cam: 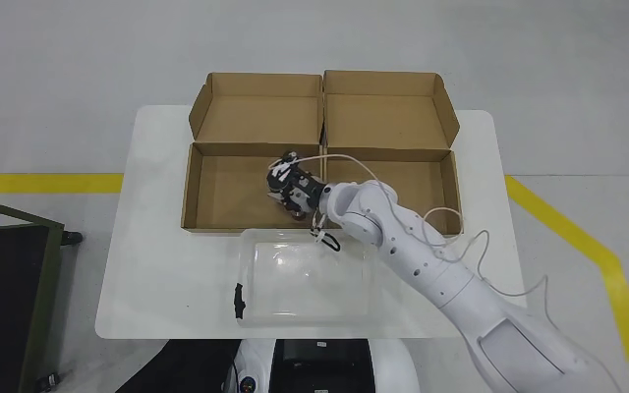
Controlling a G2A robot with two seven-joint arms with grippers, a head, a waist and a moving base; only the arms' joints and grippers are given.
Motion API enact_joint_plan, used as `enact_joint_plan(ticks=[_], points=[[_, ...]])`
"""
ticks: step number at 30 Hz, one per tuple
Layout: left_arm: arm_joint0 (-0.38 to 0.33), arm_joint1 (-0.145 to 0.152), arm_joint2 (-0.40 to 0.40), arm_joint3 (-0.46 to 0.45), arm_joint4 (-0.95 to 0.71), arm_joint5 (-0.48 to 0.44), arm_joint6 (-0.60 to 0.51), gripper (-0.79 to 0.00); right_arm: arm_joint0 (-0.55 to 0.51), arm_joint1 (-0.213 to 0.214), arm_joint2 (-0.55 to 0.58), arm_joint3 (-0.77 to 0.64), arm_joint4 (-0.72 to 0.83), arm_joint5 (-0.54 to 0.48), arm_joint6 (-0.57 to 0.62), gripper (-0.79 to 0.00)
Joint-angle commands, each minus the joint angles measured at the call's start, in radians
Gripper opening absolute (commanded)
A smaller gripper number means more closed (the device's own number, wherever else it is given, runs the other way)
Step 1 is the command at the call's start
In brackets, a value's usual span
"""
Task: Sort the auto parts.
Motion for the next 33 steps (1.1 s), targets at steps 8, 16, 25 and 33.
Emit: enact_joint_plan(ticks=[8, 16, 25, 33], points=[[0.0, 0.0, 0.0, 0.0, 0.0, 0.0, 0.0, 0.0, -0.012, -0.009, 0.01, 0.002, -0.01, -0.009, 0.017, -0.422], [0.0, 0.0, 0.0, 0.0, 0.0, 0.0, 0.0, 0.0, -0.024, -0.015, 0.022, 0.0, -0.017, -0.021, 0.028, -0.265], [0.0, 0.0, 0.0, 0.0, 0.0, 0.0, 0.0, 0.0, -0.053, -0.004, 0.07, -0.129, -0.045, -0.04, 0.05, -0.055], [0.0, 0.0, 0.0, 0.0, 0.0, 0.0, 0.0, 0.0, -0.111, 0.019, 0.146, -0.276, -0.032, -0.089, 0.072, 0.0]])
